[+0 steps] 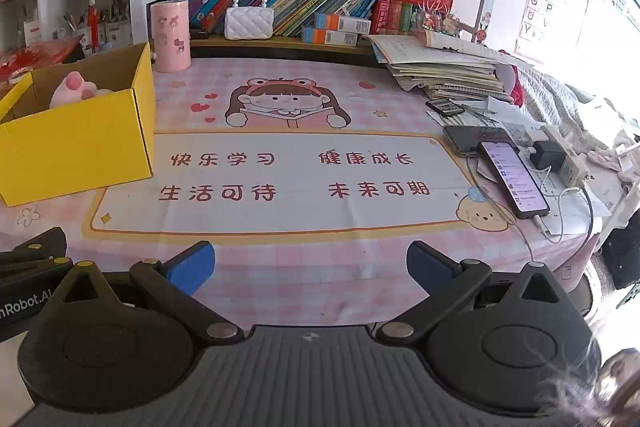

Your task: Organize objects

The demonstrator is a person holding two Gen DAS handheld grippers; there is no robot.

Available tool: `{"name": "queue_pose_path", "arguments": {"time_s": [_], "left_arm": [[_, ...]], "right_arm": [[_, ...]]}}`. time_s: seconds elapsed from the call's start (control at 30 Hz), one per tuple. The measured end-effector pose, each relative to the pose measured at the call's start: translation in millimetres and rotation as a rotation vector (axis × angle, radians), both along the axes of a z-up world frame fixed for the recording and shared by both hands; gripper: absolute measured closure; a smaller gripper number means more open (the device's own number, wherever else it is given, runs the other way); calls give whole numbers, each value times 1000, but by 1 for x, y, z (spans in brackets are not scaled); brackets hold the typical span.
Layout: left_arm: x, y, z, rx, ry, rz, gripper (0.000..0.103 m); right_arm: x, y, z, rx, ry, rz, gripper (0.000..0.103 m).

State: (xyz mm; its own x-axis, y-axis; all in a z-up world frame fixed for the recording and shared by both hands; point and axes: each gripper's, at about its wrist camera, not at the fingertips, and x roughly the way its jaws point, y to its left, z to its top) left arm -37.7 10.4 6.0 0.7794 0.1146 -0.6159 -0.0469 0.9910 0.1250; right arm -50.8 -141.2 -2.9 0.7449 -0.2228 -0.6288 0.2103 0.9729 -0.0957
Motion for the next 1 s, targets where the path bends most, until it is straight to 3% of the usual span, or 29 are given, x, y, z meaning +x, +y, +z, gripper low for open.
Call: {"name": "queue_pose_path", "arguments": {"time_s": [1.0], "left_arm": [[8,8,-6,-36,36,10,1]], "right_arm": [[3,3,-1,-2,9,2,0]]}}
